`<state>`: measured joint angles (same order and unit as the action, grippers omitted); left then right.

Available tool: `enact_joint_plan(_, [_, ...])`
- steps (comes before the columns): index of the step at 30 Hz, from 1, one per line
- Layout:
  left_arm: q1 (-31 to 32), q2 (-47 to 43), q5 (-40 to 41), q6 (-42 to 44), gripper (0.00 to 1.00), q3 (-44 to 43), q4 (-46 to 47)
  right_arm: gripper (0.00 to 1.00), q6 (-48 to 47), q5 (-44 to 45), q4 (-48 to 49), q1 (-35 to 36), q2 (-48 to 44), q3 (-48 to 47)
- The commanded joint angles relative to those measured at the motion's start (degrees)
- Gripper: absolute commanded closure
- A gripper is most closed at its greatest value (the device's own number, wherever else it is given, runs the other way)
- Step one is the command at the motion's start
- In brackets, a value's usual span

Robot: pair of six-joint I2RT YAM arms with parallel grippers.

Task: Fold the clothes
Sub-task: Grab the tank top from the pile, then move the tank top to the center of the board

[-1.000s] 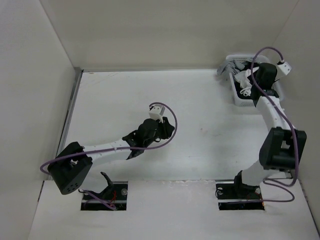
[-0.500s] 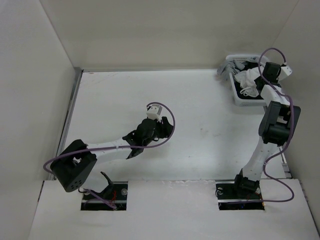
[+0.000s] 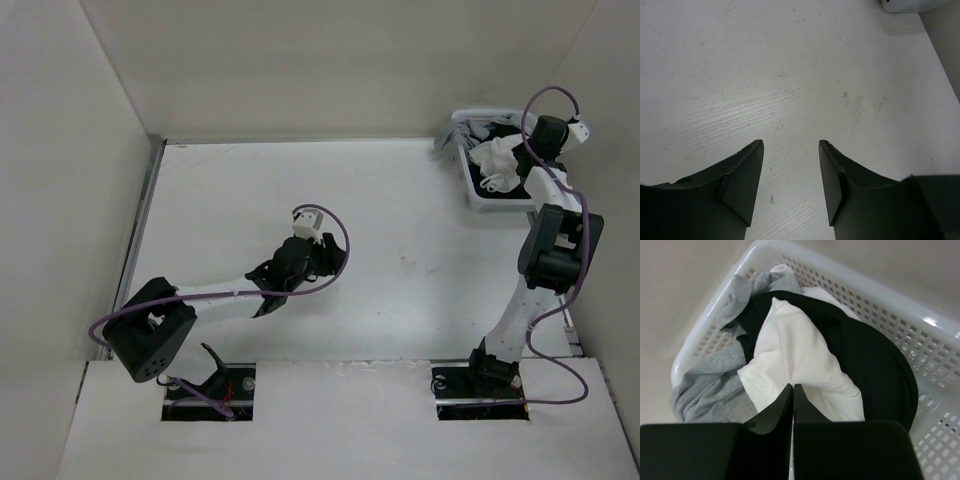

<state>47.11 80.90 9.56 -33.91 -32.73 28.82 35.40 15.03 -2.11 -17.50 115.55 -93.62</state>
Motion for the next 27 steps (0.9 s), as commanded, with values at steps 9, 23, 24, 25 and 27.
enact_joint_plan(9, [-2.3, -6.2, 0.7, -1.4, 0.55, 2.1, 3.3, 0.97, -2.8, -8.9, 7.0, 15.6, -32.8, 5.9])
enact_joint_plan(23, [-19.5, -39.1, 4.8, -8.1, 0.51, 9.6, -18.8, 0.39, 3.3, -2.5, 7.7, 54.3, -56.1, 55.9])
enact_joint_plan(24, [-19.5, -39.4, 5.0, -8.1, 0.51, 10.1, -19.2, 0.32, 4.0, -2.0, 6.7, 55.0, -57.9, 58.4])
enact_joint_plan(25, [-19.2, -39.1, 5.4, -8.0, 0.5, 10.6, -19.5, 0.29, 5.3, -1.7, 5.6, 55.6, -60.2, 60.7])
enact_joint_plan(27, [-19.1, -36.5, 5.3, -7.7, 0.5, 10.7, -20.3, 0.27, 6.2, -1.5, 3.8, 54.7, -64.4, 63.5])
